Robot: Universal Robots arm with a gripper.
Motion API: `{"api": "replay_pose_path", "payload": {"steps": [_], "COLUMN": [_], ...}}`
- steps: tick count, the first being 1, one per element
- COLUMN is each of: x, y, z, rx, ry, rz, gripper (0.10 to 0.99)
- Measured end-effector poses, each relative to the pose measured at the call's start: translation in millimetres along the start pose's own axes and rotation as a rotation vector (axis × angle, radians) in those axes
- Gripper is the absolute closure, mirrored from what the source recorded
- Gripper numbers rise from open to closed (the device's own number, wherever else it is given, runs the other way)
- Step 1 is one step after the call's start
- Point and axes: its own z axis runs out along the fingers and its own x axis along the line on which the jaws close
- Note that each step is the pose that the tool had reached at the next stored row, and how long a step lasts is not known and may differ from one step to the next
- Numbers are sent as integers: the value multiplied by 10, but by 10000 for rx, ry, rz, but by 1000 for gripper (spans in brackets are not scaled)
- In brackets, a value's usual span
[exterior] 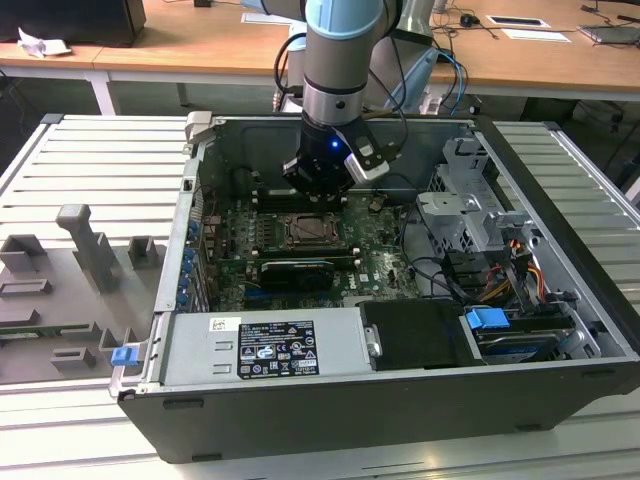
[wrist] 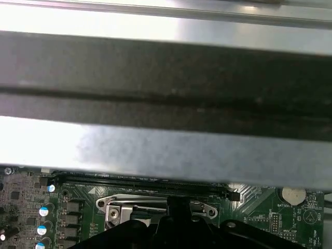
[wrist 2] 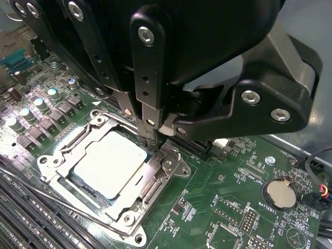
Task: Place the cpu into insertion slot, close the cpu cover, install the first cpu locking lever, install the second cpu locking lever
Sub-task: 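Install the second cpu locking lever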
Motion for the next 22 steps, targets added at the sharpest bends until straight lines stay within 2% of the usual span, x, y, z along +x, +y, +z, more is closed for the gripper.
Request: {"api": "replay_pose_path", "payload": {"steps": [14, 18, 22], "x": [2, 2, 2], "y": [-33, -33, -35], "z": [-3, -48, -49], "rx": [0, -6, -5], "ry": [0, -2, -1], "rz": [3, 13, 13], "gripper": [980, 980, 980]}}
